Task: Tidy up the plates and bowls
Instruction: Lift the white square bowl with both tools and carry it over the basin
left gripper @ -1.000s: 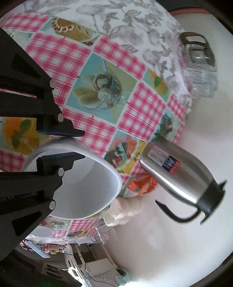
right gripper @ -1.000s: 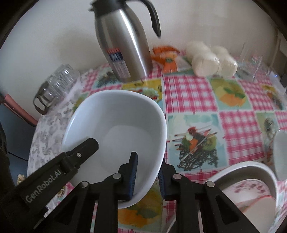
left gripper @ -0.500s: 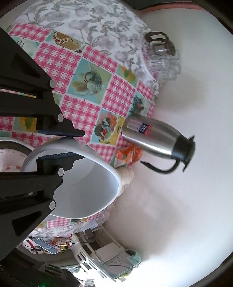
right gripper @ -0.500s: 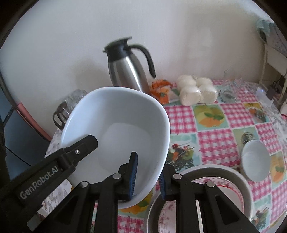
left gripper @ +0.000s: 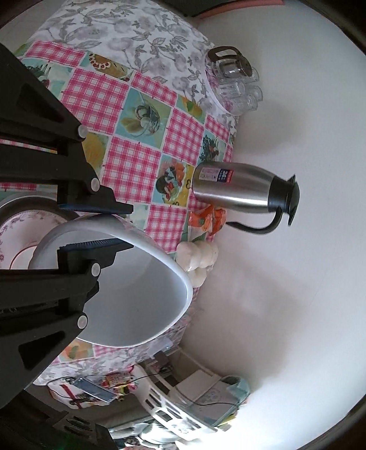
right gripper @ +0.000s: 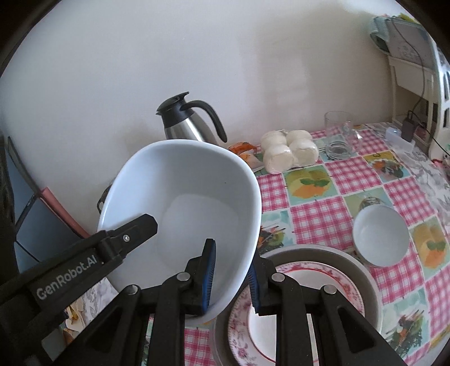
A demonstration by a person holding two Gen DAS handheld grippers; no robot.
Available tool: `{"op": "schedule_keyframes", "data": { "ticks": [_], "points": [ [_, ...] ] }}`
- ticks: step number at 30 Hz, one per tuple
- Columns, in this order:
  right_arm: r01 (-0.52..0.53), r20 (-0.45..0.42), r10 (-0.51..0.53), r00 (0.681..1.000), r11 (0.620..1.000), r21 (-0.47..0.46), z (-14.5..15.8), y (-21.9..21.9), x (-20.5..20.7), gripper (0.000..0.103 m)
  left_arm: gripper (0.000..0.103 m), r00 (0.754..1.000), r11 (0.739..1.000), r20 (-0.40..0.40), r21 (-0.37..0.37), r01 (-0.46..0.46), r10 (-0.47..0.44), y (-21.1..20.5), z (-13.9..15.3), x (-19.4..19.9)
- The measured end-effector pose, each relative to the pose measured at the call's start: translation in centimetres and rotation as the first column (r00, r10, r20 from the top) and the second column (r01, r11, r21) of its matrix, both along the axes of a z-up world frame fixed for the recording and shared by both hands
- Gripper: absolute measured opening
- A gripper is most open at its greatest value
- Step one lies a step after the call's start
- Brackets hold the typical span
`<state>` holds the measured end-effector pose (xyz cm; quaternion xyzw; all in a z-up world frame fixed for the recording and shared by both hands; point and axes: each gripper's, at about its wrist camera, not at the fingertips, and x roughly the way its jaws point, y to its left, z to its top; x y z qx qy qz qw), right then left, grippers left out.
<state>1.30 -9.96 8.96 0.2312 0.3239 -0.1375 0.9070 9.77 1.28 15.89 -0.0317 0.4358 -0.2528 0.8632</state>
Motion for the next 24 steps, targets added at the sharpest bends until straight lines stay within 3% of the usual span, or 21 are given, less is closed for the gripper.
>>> {"op": "schedule_keyframes", "data": {
  "ticks": [9, 24],
  "points": [
    [0.04, 0.039, -0.041, 0.998, 0.999, 0.021, -0.9, -2.3, -3.3, 0.023, 0.018, 0.999, 0.997, 0.022, 0.066, 0.047, -0.048, -3.6, 0.0, -2.1],
    [0.1, 0.013, -0.1, 0.995, 0.994, 0.055, -1.7, -6.5, -7.2, 0.023, 0.018, 0.994, 0.987, -0.002, 0.119, 0.106, -0.106, -8.3, -0.9, -5.5]
  ]
}}
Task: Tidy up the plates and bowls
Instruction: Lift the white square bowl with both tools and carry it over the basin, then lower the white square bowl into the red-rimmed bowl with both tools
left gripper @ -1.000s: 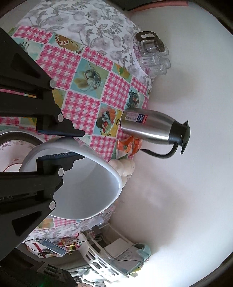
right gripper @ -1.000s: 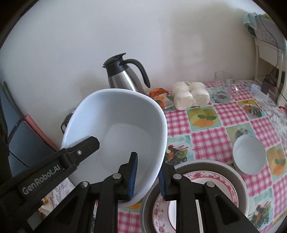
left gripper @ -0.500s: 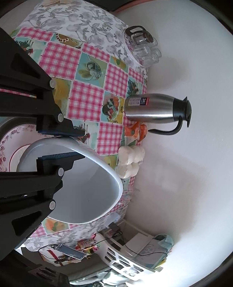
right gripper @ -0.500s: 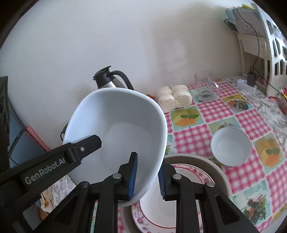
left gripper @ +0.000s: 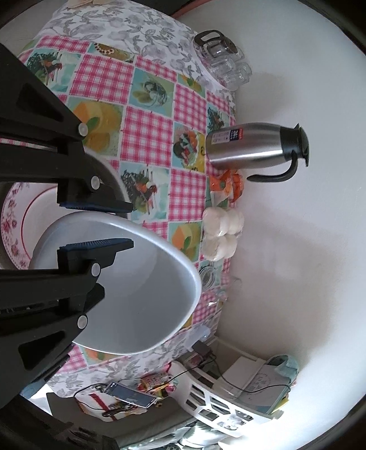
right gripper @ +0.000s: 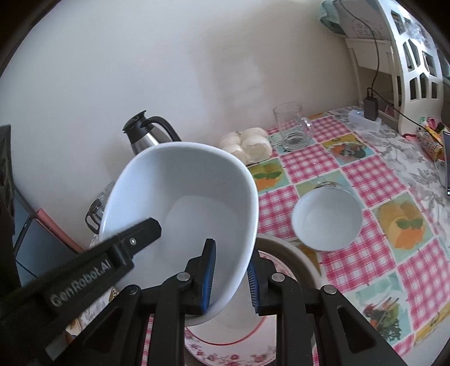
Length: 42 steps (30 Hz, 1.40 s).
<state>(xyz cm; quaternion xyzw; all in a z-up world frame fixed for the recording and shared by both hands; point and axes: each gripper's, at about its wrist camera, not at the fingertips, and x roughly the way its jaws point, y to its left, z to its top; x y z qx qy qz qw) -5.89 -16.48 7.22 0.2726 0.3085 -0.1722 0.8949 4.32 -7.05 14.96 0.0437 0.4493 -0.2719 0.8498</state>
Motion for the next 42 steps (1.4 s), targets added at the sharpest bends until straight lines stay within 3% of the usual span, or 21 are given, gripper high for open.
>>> {"op": "schedule_keyframes", "data": {
  "ticks": [11, 42],
  "points": [
    [0.015, -0.053, -0.014, 0.998, 1.0, 0.022, -1.0, -1.2, -0.9, 0.025, 0.018, 0.999, 0.999, -0.044, 0.037, 0.021, -0.02, -1.3, -1.6, -1.0],
    [-0.04, -0.211, 0.046, 0.976, 0.999, 0.034, -4.4, 1.7, -0.3, 0.026, 0.023, 0.988, 0.995, -0.155, 0.098, -0.008, 0.023, 1.3, -4.9, -1.4]
  ]
}}
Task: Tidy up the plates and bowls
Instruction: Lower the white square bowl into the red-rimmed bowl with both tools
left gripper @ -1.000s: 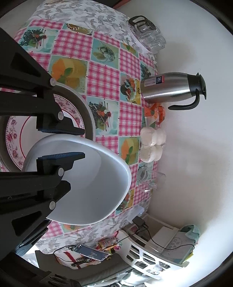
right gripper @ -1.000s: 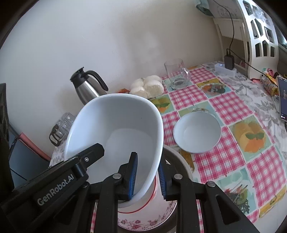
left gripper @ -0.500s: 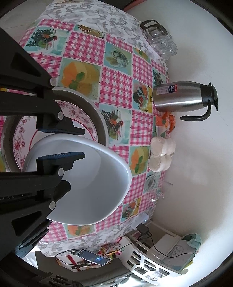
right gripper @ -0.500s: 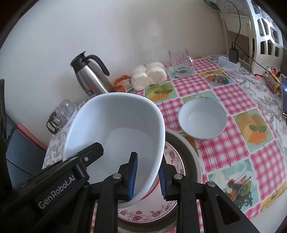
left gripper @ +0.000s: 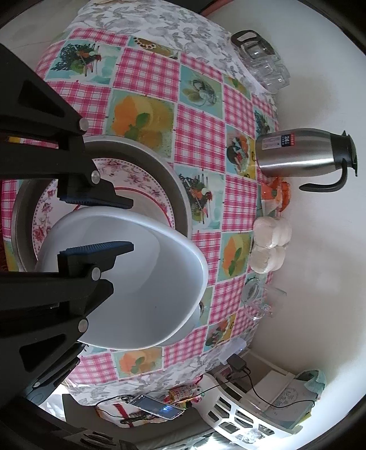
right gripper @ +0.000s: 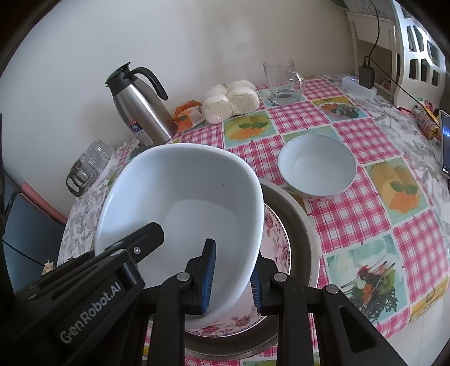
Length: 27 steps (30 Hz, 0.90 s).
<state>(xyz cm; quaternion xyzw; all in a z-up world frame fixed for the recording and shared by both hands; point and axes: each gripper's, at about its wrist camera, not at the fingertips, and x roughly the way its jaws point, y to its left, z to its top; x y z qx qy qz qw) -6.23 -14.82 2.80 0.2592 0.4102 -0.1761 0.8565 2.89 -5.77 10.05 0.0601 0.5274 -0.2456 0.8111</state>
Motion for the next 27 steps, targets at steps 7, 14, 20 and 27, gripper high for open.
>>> {"op": "schedule_keyframes", "data": {
  "ticks": [7, 14, 20, 27],
  "points": [
    [-0.002, -0.013, 0.002, 1.0, 1.0, -0.001, -0.2, 0.1, 0.2, 0.026, 0.024, 0.999, 1.0, -0.047, -0.015, -0.019, 0.018, 0.3, -0.6, 0.5],
    [-0.005, -0.013, 0.005, 1.0, 1.0, 0.008, -0.2, 0.2, 0.2, 0.026, 0.024, 0.997, 0.999, -0.065, -0.017, -0.035, 0.033, 0.6, -0.6, 0.7],
    [-0.007, -0.01, 0.007, 1.0, 1.0, 0.004, 0.0, 0.3, 0.3, 0.026, 0.024, 0.997, 0.999, -0.069, -0.023, -0.04, 0.038, 0.8, -0.5, 0.8],
    [-0.014, -0.014, 0.014, 1.0, 1.0, 0.006, 0.1, 0.3, 0.2, 0.027, 0.024, 0.995, 0.997, -0.077, -0.044, -0.063, 0.059, 1.4, -0.3, 1.2]
  ]
}}
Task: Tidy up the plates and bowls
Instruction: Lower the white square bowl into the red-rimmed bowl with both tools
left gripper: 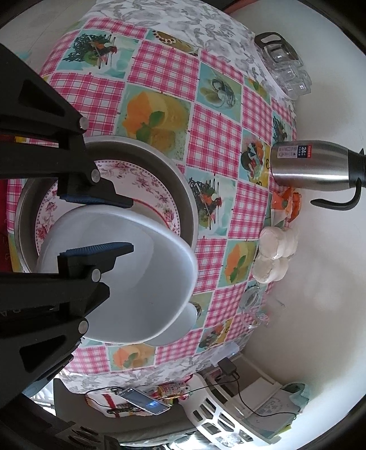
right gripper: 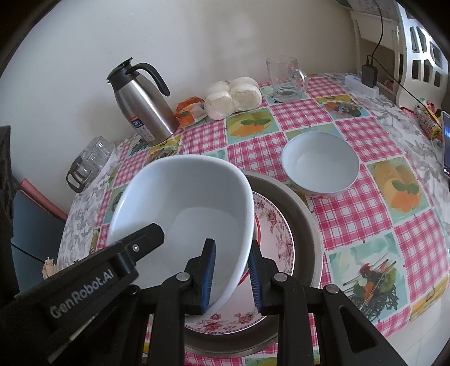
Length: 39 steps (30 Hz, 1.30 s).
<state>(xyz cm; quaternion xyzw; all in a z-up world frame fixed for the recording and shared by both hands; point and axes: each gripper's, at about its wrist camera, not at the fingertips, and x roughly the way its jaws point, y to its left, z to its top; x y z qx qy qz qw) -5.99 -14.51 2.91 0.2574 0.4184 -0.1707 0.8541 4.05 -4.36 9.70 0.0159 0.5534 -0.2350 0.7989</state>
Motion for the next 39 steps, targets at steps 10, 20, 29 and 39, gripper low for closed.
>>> {"op": "schedule_keyframes", "data": {
  "ticks": [10, 20, 29, 39],
  "points": [
    [0.012, -0.018, -0.012, 1.0, 1.0, -0.01, -0.2, -0.3, 0.0, 0.028, 0.024, 1.0, 1.0, -0.008, -0.003, -0.02, 0.02, 0.3, -0.4, 0.4],
    [0.013, 0.009, -0.013, 1.0, 1.0, 0.008, 0.3, -0.7, -0.3, 0.028, 0.024, 0.999, 0.999, -0.009, 0.011, -0.036, 0.036, 0.2, -0.9, 0.8],
    [0.068, 0.026, -0.07, 0.997, 0.995, 0.068, -0.2, -3.0, -1.1, 0.028, 0.025, 0.997, 0.996, -0.023, -0.037, -0.08, 0.079, 1.2, -0.7, 1.2],
    [0.065, 0.009, -0.066, 0.998, 0.995, 0.08, -0.9, -3.2, -0.9, 0.028, 0.026, 0.996, 0.995, -0.033, -0.049, -0.084, 0.082, 1.2, -0.7, 1.5]
  ]
}}
